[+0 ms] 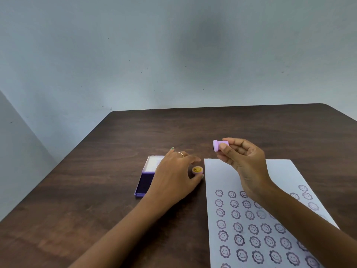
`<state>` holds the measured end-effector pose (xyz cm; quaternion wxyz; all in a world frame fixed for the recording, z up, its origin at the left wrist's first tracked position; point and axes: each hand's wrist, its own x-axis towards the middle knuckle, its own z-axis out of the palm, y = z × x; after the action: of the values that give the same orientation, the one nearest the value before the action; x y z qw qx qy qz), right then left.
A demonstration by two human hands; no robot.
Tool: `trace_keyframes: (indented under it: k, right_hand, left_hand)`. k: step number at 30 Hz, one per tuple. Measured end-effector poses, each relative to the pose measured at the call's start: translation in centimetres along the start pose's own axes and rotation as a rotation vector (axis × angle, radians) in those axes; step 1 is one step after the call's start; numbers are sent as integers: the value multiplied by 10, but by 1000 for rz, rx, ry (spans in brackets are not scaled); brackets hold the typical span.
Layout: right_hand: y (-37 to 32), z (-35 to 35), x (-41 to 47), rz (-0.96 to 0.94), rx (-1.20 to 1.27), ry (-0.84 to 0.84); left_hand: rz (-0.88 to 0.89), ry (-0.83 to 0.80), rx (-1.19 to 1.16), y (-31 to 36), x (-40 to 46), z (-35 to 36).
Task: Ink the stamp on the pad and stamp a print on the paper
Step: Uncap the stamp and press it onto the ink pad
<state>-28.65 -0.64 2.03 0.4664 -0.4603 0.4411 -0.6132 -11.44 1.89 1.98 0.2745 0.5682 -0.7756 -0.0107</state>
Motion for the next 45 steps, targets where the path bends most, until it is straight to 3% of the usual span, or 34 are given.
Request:
trace_keyframes:
  k: [3,8,13,22,29,45]
  right_hand:
    - [-1,1,0,15,6,-1]
    - [-4,-1,0,40,48,-28]
    - [-9,1,-3,-5,-34,-59]
    - [-14,12,-12,-81,-212,-139]
    - [-12,43,-22,-165,-307,-261]
    - [-11,122,-38,-372,-645,-672]
  left_hand:
    - [-8,-4,-12,0,0,-3]
    - [-30,123,3,-6,5,-25]
    - [-122,221,-193,-34,8,-54]
    - [-253,-181,-390,-109,-45,-66]
    - [-234,-352,-281,-113,-47,-70]
    - [-256,-355,-257,-116,-50,-71]
